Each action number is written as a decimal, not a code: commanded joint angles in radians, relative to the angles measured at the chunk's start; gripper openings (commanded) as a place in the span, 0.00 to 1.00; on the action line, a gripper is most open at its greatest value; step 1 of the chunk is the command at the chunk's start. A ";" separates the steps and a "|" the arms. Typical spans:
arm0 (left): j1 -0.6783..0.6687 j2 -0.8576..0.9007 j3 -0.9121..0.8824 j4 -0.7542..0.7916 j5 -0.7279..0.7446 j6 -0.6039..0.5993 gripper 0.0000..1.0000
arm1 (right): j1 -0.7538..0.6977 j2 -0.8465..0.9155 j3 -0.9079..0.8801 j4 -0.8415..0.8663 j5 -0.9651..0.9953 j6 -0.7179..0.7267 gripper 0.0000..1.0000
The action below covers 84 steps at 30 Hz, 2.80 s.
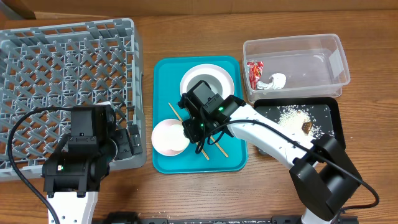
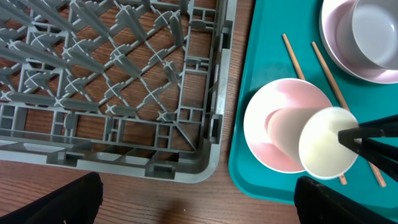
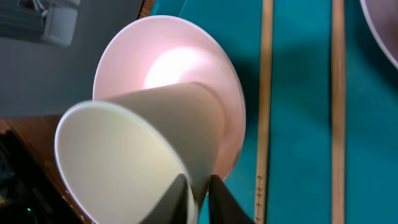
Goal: Sort waste into correct bins and load items into the dishwasher
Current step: 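Grasp the cream cup out of the pink bowl with the right gripper, then pass the cream cup from the right gripper to the left gripper, then place the cream cup into the grey dish rack with the left gripper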
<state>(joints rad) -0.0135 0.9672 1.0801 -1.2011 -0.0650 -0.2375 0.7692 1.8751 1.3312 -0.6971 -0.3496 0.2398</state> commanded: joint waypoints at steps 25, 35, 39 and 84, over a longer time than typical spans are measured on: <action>-0.008 0.261 0.020 0.642 1.338 0.193 1.00 | -0.465 -0.212 0.161 -0.157 -0.892 -0.061 0.04; -0.040 0.314 0.020 0.808 1.514 0.175 1.00 | -0.465 -0.212 0.161 -0.109 -1.021 -0.061 0.04; -0.071 0.314 0.021 0.874 1.513 0.132 1.00 | -0.459 -0.212 0.161 -0.109 -1.020 -0.061 0.04; 0.549 0.377 0.126 0.122 0.129 0.050 0.08 | -0.809 -0.312 0.195 -0.616 -0.022 -0.211 0.48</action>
<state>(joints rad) 0.5262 1.2778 1.1851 -1.0912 0.1097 -0.1627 -0.0387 1.5799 1.5021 -1.3125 -0.3878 0.0437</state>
